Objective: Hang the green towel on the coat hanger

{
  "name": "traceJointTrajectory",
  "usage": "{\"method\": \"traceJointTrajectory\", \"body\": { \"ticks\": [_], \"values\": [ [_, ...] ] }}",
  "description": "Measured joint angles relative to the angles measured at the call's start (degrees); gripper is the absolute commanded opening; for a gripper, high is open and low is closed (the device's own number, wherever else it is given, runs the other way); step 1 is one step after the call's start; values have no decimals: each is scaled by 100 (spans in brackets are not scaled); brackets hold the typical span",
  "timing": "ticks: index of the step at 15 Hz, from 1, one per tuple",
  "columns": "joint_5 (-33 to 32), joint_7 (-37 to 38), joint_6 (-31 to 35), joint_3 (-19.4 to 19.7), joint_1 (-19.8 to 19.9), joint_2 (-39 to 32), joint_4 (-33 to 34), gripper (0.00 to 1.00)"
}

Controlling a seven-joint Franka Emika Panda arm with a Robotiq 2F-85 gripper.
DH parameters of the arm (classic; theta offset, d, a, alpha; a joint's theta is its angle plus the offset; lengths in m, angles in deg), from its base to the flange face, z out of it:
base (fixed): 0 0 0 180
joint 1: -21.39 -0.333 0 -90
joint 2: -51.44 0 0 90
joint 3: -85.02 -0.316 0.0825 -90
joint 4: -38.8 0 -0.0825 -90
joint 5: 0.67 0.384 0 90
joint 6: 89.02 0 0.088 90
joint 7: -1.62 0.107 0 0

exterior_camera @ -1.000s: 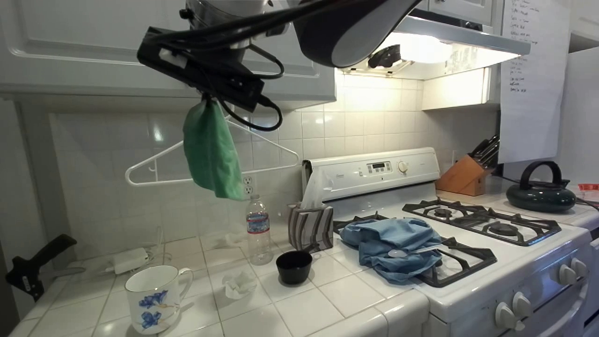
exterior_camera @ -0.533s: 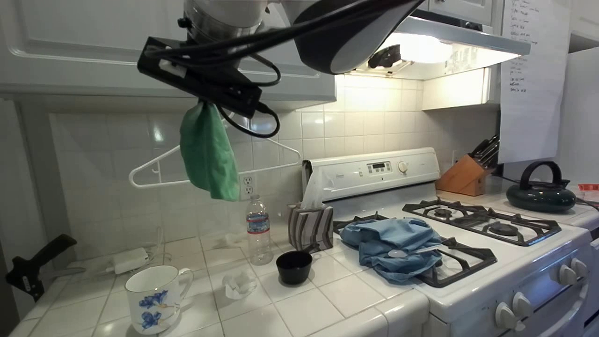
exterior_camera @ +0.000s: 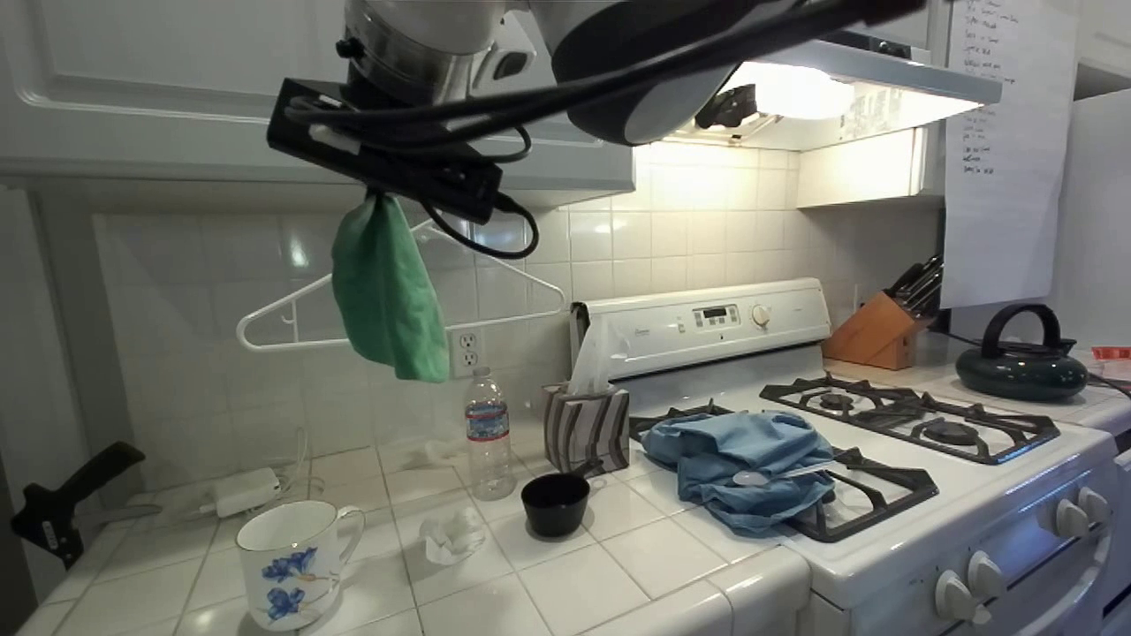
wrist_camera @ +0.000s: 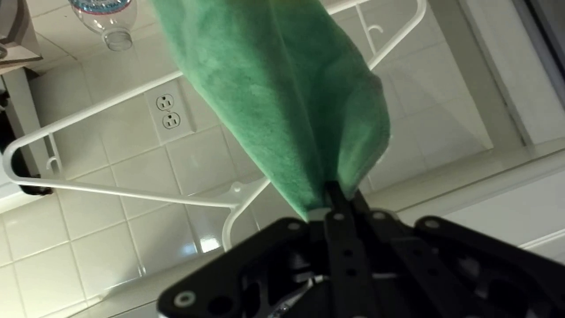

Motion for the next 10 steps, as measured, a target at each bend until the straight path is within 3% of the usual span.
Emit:
{"method": "traceJointTrajectory", "body": {
  "ticks": [5,10],
  "values": [
    [71,-1552,665,119,80,-203,72,1],
    [55,-3275,624,208,165,-271,188,1]
  ]
}}
